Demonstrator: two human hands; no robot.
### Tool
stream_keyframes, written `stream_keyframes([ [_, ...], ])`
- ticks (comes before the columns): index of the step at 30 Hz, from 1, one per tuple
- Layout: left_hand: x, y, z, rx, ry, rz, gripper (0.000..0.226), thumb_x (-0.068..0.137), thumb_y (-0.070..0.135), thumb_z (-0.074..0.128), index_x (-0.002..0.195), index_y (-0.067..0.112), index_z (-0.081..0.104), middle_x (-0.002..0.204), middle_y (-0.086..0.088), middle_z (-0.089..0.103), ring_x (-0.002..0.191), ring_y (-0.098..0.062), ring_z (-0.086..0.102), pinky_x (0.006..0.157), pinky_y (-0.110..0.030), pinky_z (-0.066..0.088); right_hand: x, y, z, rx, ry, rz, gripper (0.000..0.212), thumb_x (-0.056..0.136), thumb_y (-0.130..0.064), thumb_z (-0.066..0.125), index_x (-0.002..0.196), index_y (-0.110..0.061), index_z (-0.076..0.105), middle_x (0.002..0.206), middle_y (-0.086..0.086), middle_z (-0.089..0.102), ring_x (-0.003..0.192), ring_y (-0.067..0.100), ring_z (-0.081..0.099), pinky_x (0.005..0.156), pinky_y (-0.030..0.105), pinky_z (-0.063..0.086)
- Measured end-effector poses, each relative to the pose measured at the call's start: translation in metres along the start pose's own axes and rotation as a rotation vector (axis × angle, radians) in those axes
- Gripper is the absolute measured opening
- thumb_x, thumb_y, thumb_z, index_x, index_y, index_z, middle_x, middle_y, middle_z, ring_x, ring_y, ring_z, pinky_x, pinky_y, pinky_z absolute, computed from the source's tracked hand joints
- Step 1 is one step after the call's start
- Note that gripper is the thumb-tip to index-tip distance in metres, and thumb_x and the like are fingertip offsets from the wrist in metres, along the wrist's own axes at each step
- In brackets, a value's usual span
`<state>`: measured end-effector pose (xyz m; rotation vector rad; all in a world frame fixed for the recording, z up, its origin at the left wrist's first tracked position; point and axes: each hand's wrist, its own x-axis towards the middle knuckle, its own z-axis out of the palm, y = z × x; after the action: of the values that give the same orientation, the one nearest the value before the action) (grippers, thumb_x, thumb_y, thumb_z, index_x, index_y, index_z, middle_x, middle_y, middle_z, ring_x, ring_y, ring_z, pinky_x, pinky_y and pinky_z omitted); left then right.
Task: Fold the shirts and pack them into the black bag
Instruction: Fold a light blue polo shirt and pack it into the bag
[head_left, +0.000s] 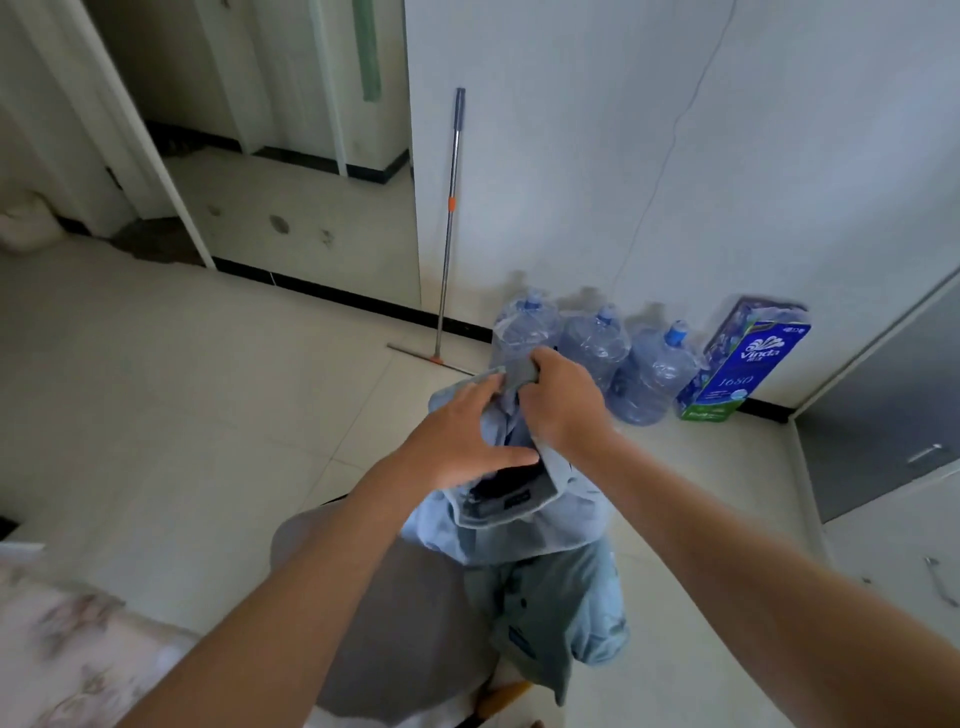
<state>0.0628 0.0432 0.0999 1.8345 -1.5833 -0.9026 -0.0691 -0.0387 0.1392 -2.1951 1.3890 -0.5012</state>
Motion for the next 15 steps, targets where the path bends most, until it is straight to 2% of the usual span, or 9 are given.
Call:
stream_keyframes([
  [1,0.001,0.002,0.002,-0.085,0.028,-0.010,0.093,0.068,0.061,0.078,0.144,0.037,0.030,0.139,0.014,0.050,0.119,-0.007,0.054,0.092,-0.028,0.049,0.005,-0.011,0.002,0.074,-0.032,-0.001,0.016,0.085,-0.007,0.048,0.079,-0.022,0.047,0.075,-0.007,0.052,0.068,0.012,0.047,0.055,0.029,0.033],
  [3,0.005,0.003,0.003,-0.170,0.146,-0.058,0.057,0.077,0.044,0.077,0.123,0.030,0.046,0.109,0.009,0.064,0.093,-0.006,0.063,0.067,-0.013,0.045,0.012,-0.022,0.011,0.280,-0.141,0.055,0.020,0.086,-0.004,0.050,0.096,-0.021,0.053,0.082,-0.006,0.054,0.073,0.010,0.051,0.054,0.024,0.039],
  [5,0.005,-0.003,0.000,-0.100,0.240,-0.092,0.025,0.086,0.033,0.068,0.104,0.031,0.051,0.090,0.007,0.062,0.074,-0.008,0.058,0.055,-0.015,0.037,0.019,-0.016,0.021,0.446,-0.272,0.052,0.040,0.084,0.001,0.058,0.116,-0.022,0.053,0.093,-0.003,0.057,0.082,0.014,0.059,0.057,0.018,0.048],
  [7,0.000,-0.011,-0.005,0.038,0.233,-0.115,0.017,0.091,0.027,0.059,0.105,0.033,0.053,0.084,0.007,0.061,0.071,-0.015,0.056,0.056,-0.025,0.039,0.024,0.004,0.029,0.484,-0.413,-0.051,0.066,0.078,-0.002,0.075,0.133,-0.025,0.048,0.105,-0.004,0.060,0.093,0.012,0.062,0.069,0.010,0.050],
  [9,-0.004,-0.019,-0.009,0.172,0.218,-0.139,0.028,0.091,0.021,0.053,0.118,0.028,0.055,0.089,0.000,0.066,0.077,-0.024,0.060,0.065,-0.036,0.049,0.029,0.027,0.034,0.427,-0.627,-0.115,0.089,0.072,-0.016,0.087,0.144,-0.032,0.037,0.121,-0.011,0.059,0.108,0.004,0.059,0.087,0.012,0.045],
  [10,-0.006,-0.022,-0.013,0.193,0.230,-0.160,0.032,0.092,0.019,0.052,0.123,0.027,0.056,0.094,-0.003,0.068,0.081,-0.026,0.061,0.069,-0.037,0.051,0.028,0.036,0.036,0.340,-0.738,-0.132,0.092,0.070,-0.023,0.088,0.144,-0.035,0.035,0.124,-0.016,0.057,0.111,0.000,0.056,0.092,0.015,0.042],
  [12,-0.011,-0.028,-0.024,0.145,0.270,-0.191,0.028,0.093,0.020,0.051,0.118,0.029,0.058,0.096,-0.002,0.068,0.082,-0.025,0.061,0.072,-0.038,0.051,0.025,0.052,0.047,0.065,-0.805,-0.199,0.072,0.069,-0.032,0.086,0.129,-0.035,0.046,0.116,-0.020,0.060,0.104,-0.001,0.057,0.090,0.022,0.045],
  [14,-0.021,-0.038,-0.038,0.062,0.279,-0.202,0.020,0.095,0.022,0.052,0.109,0.037,0.054,0.093,0.004,0.066,0.082,-0.022,0.061,0.075,-0.044,0.053,0.023,0.062,0.061,-0.168,-0.644,-0.287,0.042,0.076,-0.036,0.076,0.113,-0.028,0.059,0.104,-0.011,0.066,0.097,0.013,0.063,0.085,0.033,0.050],
  [15,-0.027,-0.042,-0.045,0.035,0.276,-0.205,0.020,0.096,0.024,0.052,0.107,0.040,0.051,0.093,0.006,0.065,0.083,-0.022,0.062,0.077,-0.046,0.053,0.022,0.060,0.066,-0.201,-0.553,-0.288,0.026,0.083,-0.036,0.070,0.105,-0.025,0.062,0.096,-0.008,0.067,0.094,0.019,0.065,0.079,0.033,0.048],
])
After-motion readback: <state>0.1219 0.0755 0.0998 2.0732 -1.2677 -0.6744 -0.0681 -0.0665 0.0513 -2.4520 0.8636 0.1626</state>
